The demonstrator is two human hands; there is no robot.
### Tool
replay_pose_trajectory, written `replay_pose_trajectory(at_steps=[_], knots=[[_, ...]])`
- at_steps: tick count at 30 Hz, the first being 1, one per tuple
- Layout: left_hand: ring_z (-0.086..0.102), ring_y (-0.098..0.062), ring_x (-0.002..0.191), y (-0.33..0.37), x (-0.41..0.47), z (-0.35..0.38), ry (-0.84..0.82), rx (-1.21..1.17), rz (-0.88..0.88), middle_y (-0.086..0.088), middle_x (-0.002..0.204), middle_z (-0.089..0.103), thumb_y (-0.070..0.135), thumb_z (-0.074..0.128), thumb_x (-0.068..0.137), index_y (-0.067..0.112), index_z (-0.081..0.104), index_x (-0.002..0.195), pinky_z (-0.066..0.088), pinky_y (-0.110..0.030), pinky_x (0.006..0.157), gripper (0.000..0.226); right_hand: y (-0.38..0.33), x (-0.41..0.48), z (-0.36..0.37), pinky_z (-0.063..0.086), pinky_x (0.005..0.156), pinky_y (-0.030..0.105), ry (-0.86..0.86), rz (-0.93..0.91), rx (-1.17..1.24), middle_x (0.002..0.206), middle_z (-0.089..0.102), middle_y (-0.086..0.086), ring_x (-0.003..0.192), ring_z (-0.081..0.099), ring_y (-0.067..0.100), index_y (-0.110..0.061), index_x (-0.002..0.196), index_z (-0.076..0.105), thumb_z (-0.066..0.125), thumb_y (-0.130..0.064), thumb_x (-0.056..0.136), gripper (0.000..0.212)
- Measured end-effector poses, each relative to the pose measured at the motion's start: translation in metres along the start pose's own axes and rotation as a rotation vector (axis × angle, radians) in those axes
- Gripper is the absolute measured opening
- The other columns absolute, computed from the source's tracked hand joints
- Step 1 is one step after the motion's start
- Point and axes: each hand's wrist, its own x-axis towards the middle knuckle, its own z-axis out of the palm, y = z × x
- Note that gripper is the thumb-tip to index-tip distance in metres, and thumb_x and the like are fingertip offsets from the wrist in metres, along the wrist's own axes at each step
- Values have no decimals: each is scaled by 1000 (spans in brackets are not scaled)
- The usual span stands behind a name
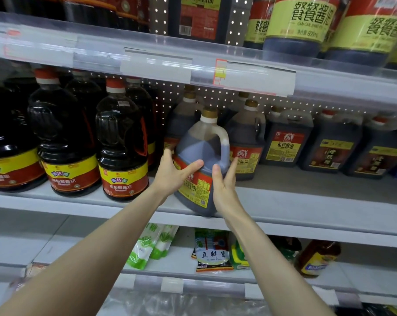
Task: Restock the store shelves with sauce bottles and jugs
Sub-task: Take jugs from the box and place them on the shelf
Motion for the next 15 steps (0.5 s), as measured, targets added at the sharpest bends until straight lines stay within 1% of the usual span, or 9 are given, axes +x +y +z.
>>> replay_pose_trajectory(at_steps=[3,5,7,8,10,11,12,14,15], knots=[[58,-18,111,-4,-5,-4,40,40,-12,-5,126,52,73,75,47,28,36,117,52,-44,93,92,4,7,0,32,114,49,-26,28,73,162,3,-7,146,22,21,-43,149,-10,33,-62,94,73],[56,-22,113,-8,-9,-5,87,60,-15,-6,129,49,82,71,40,30,33,127,51,-46,94,108,2,10,0,33,114,46,-43,48,114,161,5,-9,145,24,19,-41,151,-6,31,-58,97,68],[53,-24,117,-6,-12,-6,133,86,-3,-6,132,46,81,71,41,26,30,135,49,-47,96,117,-2,9,0,30,115,40,-46,51,145,160,6,-10,145,23,16,-35,152,-3,28,-51,101,62],[51,-25,119,-5,-14,-6,157,102,8,-6,133,45,76,73,45,23,30,136,47,-47,98,114,-2,9,1,29,115,37,-51,55,156,160,7,-9,145,20,15,-33,153,-2,27,-49,101,61],[47,-26,122,-4,-17,-7,197,119,35,-7,133,43,63,78,56,18,32,136,44,-47,101,103,-3,10,2,25,117,36,-58,63,155,161,5,-9,146,16,13,-31,153,-1,25,-48,102,60],[46,-27,122,-5,-17,-8,213,124,43,-8,132,43,56,81,61,17,33,135,43,-47,102,96,-3,11,4,24,117,36,-64,66,157,161,5,-9,146,16,14,-31,153,0,25,-49,102,60],[45,-27,122,-6,-17,-9,229,129,47,-8,131,42,50,82,65,17,34,135,42,-47,102,91,-2,14,5,24,115,32,-70,76,161,161,6,-9,146,17,14,-30,153,1,25,-49,102,60],[45,-27,120,-9,-16,-11,259,137,56,-7,129,42,46,81,68,17,35,133,41,-47,102,86,-3,17,7,25,105,24,-72,89,150,160,9,-8,145,19,14,-29,154,3,24,-48,102,59],[45,-28,120,-9,-16,-11,268,143,61,-8,129,42,46,81,68,16,35,132,41,-47,102,84,-3,18,8,25,102,23,-69,90,141,160,12,-7,145,20,14,-28,154,4,24,-48,102,59]])
